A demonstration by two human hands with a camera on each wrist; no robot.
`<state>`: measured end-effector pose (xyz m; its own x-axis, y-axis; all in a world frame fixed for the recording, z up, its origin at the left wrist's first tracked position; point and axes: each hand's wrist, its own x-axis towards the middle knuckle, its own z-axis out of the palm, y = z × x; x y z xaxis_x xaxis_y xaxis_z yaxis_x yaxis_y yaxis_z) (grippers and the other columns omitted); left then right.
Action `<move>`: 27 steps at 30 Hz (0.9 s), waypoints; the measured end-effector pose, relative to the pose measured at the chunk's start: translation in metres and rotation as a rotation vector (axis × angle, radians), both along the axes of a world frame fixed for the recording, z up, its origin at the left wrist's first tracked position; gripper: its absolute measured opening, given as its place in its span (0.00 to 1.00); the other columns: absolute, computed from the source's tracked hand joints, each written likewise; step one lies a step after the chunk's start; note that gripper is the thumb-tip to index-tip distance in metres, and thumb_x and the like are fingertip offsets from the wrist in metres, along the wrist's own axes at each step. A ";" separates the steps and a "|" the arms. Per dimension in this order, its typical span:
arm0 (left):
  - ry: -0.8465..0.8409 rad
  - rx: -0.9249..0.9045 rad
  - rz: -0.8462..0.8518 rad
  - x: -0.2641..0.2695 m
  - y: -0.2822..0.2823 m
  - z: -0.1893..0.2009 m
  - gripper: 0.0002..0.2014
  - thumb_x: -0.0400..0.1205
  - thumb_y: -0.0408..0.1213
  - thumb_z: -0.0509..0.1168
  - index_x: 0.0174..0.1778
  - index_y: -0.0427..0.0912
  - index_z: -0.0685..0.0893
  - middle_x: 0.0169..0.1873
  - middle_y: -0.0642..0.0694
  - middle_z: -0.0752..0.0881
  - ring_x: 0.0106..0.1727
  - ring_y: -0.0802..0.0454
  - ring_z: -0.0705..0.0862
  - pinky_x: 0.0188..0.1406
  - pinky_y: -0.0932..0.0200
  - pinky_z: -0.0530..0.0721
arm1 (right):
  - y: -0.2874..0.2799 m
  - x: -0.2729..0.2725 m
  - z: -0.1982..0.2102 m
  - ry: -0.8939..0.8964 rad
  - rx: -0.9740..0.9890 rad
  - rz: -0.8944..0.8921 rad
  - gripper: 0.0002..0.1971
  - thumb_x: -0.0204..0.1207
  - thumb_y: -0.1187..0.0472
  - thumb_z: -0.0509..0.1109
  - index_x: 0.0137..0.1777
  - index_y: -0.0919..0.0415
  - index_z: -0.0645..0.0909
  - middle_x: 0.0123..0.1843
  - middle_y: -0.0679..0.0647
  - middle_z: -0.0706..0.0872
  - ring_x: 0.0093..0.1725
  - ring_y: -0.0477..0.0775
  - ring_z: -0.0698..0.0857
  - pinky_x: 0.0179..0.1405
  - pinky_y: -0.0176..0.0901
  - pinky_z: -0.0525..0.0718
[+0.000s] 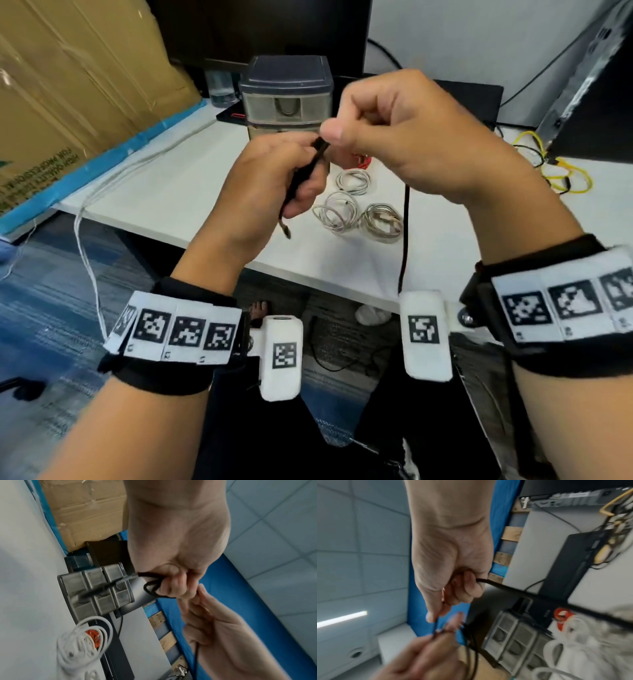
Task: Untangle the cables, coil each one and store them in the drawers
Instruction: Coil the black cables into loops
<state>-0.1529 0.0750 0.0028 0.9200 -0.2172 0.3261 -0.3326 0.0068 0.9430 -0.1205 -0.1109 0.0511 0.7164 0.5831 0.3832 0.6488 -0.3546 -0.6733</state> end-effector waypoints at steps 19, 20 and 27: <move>-0.063 0.107 0.238 0.002 -0.018 -0.003 0.17 0.91 0.34 0.57 0.39 0.41 0.85 0.20 0.51 0.80 0.22 0.58 0.73 0.22 0.66 0.69 | -0.005 -0.014 0.001 0.127 -0.085 0.083 0.15 0.86 0.65 0.69 0.42 0.77 0.84 0.20 0.39 0.77 0.19 0.38 0.75 0.23 0.22 0.70; -0.022 0.066 0.177 0.001 -0.017 -0.003 0.18 0.90 0.35 0.57 0.38 0.38 0.86 0.17 0.52 0.73 0.20 0.57 0.66 0.20 0.65 0.64 | -0.005 -0.010 0.000 0.126 -0.012 0.059 0.16 0.85 0.64 0.71 0.41 0.78 0.82 0.21 0.40 0.76 0.19 0.39 0.73 0.22 0.23 0.69; 0.077 -0.303 -0.195 -0.010 0.001 -0.005 0.19 0.93 0.38 0.52 0.58 0.32 0.87 0.21 0.57 0.69 0.20 0.63 0.61 0.21 0.67 0.62 | 0.016 -0.011 -0.047 0.396 0.381 -0.056 0.22 0.92 0.52 0.58 0.34 0.50 0.78 0.27 0.48 0.65 0.25 0.47 0.58 0.22 0.38 0.55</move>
<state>-0.1629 0.0762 -0.0025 0.8952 -0.2951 0.3339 -0.2256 0.3459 0.9107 -0.1311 -0.0951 0.0039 0.8747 0.4122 0.2548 0.3071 -0.0648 -0.9495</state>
